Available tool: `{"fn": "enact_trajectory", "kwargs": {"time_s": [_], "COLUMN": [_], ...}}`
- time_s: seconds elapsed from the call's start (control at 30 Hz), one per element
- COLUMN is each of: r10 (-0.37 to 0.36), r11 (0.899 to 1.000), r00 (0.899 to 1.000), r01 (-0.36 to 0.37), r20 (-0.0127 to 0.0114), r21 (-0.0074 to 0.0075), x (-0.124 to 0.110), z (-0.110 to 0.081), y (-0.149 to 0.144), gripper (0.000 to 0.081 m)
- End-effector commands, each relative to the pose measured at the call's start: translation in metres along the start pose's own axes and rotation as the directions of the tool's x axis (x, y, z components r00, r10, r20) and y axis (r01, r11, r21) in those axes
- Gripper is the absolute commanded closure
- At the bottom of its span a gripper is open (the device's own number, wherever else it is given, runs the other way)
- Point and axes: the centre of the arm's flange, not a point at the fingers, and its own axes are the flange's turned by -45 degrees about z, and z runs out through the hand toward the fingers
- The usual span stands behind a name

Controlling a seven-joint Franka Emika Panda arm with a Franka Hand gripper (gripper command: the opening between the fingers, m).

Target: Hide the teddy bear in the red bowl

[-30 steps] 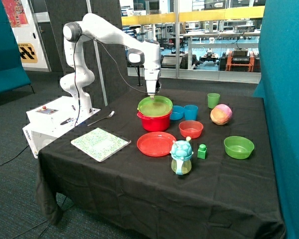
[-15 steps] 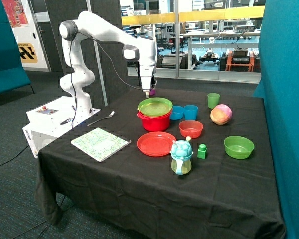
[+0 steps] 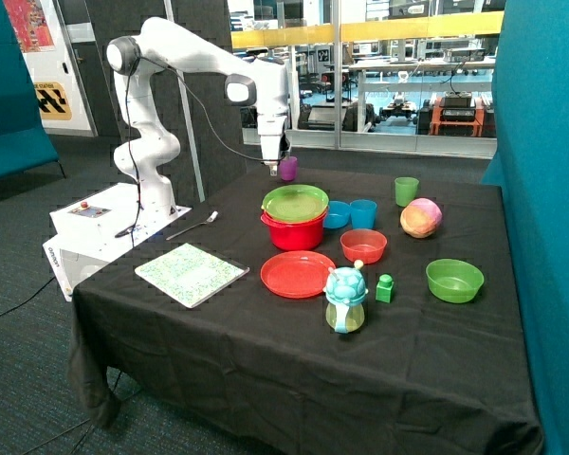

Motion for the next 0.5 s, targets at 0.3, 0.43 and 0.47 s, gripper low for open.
{"fn": "enact_trajectory", "kwargs": {"time_s": [0.3,0.43,0.47], "r10": [0.008,-0.008,-0.018], "r11": [1.000,1.000,1.000], "r00": [1.000,1.000,1.000], "r01": [-0.008,0.008,0.018], "r20": [0.0007,0.0007,0.0007], "r21": [0.0000,0.0000,0.0000], "x": [-0.004,0.002,0.003], "z": [-0.007,-0.004,-0.003], "y": [0.023,0.020,0.019], "gripper": [0.0136,0.0143,0.0141]}}
